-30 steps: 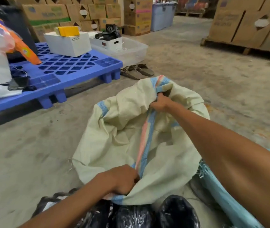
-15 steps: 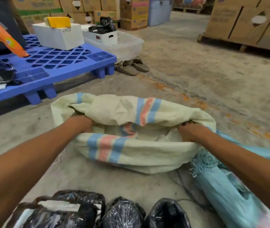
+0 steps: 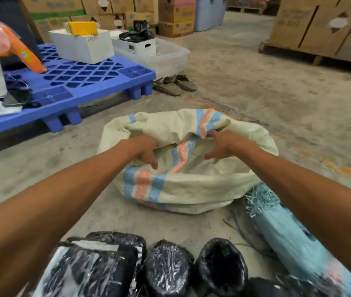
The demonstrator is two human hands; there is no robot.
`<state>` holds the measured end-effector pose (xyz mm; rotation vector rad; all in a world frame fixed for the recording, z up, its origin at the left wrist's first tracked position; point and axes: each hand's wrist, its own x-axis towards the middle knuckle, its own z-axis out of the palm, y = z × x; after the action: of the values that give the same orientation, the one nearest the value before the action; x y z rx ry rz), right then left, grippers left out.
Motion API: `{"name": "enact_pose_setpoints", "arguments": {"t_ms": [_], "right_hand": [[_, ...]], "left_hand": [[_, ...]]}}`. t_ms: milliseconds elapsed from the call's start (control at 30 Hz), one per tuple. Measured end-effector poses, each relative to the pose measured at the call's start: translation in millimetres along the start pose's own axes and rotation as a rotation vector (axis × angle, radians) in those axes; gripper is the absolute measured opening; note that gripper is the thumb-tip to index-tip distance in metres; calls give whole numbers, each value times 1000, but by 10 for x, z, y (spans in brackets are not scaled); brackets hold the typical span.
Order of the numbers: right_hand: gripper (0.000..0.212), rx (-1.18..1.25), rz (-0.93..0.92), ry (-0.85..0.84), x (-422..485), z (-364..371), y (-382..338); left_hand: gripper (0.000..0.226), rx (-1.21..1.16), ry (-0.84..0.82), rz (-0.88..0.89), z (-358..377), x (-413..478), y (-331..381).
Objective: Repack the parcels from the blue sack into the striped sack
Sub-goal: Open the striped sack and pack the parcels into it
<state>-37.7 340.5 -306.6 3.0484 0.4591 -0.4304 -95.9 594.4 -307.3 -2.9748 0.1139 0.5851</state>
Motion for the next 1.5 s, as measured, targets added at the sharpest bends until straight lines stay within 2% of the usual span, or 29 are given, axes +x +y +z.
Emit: {"name": "enact_pose_setpoints", "arguments": {"t_ms": [100,267,333,433,500,600,667,767,800,900,967,1033,1100,1200,1300,1400,1433,1500], "right_hand": [[82,41,-70,25,-282,-143,-57],[74,48,-184,78,-1068,-445,-248],[75,76,-230,79,-1466,-535,-359],[83,101,-311,49,-2005,-534,-574],[97,54,-333,-22,-2329,-446,-717],[128,2,-258,-231,-2651,-188,-828],[140,-37,-180,-304,-2813,65,-850],[136,-103,-78,-250,-2971,490,-849],[132,-99,-47,-212,-2996,603,-841],[110,-19,3,-57,-3032,782,-826],[102,30,18,-12,-3054,800,-815],[93,77,22,-2,-3076,777,-810],[84,132,17,17,-3064,758,-781],[89,233,2,25,-3026,718,-723],[101,418,-1,69,-2982,639,-647],[100,649,2,143,-2928,466,-504],[96,742,2,167,-2896,374,-430],[91,939,16,201,-2837,173,-301]], "left_hand": [[80,-66,48,45,-289,-261,72],[72,-52,77,73,-694,-1022,130],[71,-114,82,70,-816,-1468,150],[69,-187,85,37,-777,-2089,101],[72,-209,50,-46,-618,-2487,43],[78,-276,-56,-169,-245,-3000,-13],[93,-358,-137,-277,84,-3303,-49],[106,-622,-240,-477,635,-3581,-96],[104,-680,-245,-505,779,-3614,-77],[80,-671,-90,-535,1045,-3663,-9],[71,-751,-9,-581,1066,-3682,28],[85,-872,-21,-616,1101,-3686,15],[115,-1092,-47,-622,1243,-3553,-64],[112,-1213,-29,-589,1352,-3395,-111],[116,-1231,5,-545,1088,-3418,26],[110,-1246,30,-486,791,-3343,37],[105,-1281,28,-465,599,-3347,76],[78,-1349,40,-418,239,-3346,106]]}}
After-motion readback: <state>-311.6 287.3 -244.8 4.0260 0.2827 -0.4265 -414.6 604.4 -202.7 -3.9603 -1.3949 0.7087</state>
